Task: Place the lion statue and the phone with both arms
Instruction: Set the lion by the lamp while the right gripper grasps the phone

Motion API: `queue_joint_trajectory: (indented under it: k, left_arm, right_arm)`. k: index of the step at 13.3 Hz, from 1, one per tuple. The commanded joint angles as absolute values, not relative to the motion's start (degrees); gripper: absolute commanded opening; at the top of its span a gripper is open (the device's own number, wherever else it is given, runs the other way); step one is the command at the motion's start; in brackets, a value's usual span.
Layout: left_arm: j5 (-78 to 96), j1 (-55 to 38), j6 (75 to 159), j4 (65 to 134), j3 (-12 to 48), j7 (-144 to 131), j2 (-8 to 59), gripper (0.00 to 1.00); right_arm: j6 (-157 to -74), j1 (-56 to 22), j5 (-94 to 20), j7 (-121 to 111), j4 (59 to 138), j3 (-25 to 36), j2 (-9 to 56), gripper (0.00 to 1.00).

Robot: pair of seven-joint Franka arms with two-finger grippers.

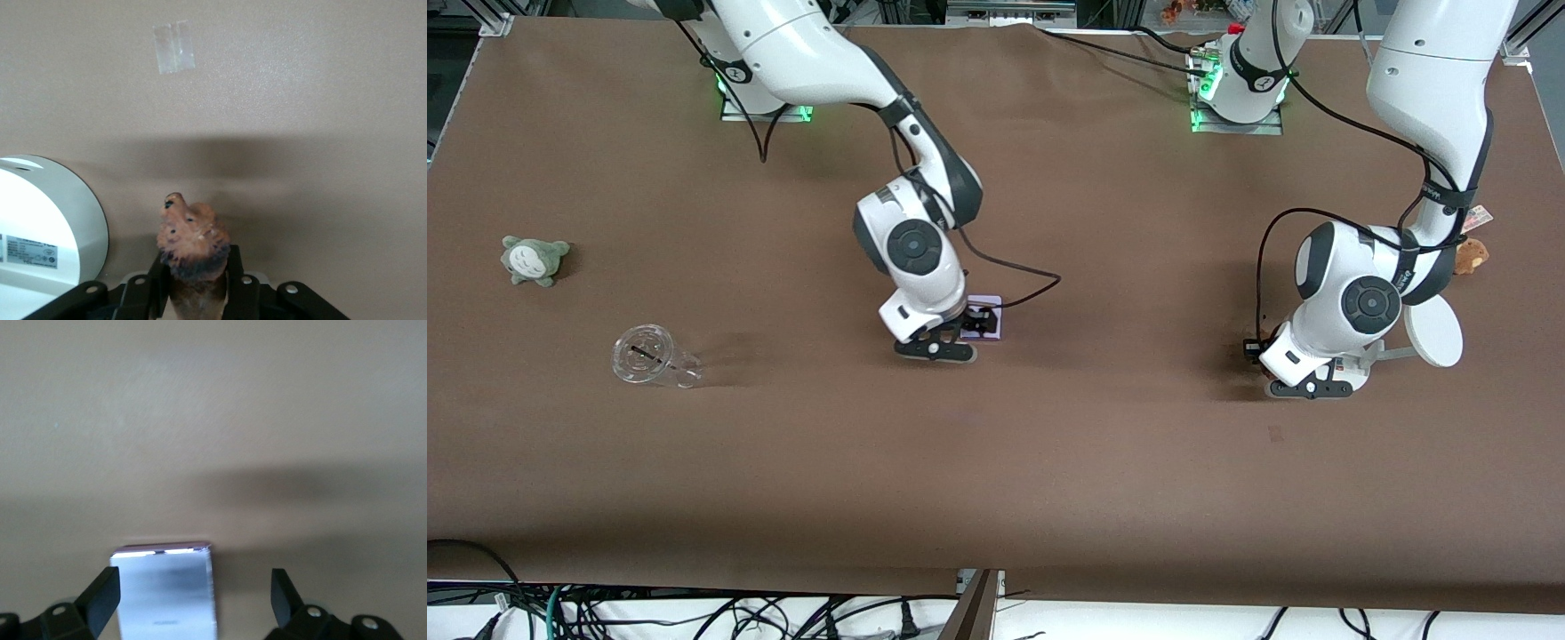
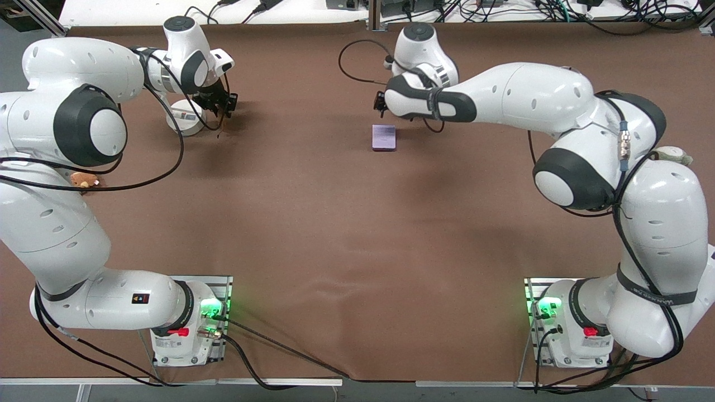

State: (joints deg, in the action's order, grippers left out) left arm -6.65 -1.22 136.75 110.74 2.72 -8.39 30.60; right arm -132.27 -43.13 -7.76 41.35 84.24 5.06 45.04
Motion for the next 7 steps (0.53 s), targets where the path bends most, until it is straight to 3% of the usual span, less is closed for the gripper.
queue_joint_trajectory:
  k: [1,7]
  left_arm:
    - [-6.2,-0.2,136.7,110.9,3.6,-6.2,29.6,1.0]
    - [-6.2,-0.4,127.9,107.9,3.5,-6.2,21.0,1.0]
  right_arm:
    - [-134.4,-45.8,-7.7,44.7,83.3,5.8,47.3,1.0]
    - [-134.5,-47.3,-7.6,46.3,83.3,5.9,48.1,1.0]
